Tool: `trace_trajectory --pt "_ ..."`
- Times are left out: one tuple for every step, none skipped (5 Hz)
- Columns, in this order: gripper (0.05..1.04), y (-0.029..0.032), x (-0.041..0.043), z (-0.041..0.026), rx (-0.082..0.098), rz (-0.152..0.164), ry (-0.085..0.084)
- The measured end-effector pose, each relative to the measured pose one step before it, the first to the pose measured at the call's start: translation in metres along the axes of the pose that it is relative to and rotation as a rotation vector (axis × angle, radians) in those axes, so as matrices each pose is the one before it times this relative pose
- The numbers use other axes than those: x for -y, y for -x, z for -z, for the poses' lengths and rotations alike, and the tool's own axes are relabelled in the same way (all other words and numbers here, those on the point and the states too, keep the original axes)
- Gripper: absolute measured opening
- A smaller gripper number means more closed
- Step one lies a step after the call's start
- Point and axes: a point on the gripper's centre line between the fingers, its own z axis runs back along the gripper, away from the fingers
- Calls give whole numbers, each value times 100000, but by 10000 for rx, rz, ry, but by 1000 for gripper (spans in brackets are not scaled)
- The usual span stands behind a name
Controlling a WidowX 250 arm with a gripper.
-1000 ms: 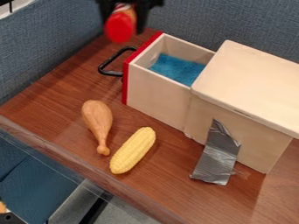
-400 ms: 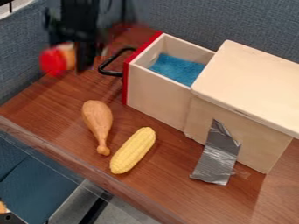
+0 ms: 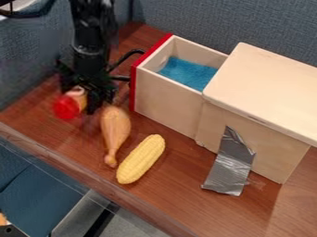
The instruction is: Take the red bottle from the drawer and put it on the left side of the chicken leg
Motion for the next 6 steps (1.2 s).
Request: trace_trajectory --pt "658 181 -70 1329 -57 -225 -197" --pt "658 241 -602 431 84 -305 -121" --pt "705 183 -274 113 -38 -225 -65" --pt "962 232 -181 79 -105 -145 32" --pt "1002 228 29 67 -59 -33 51" --pt "999 243 -86 17 -147 -7 -3"
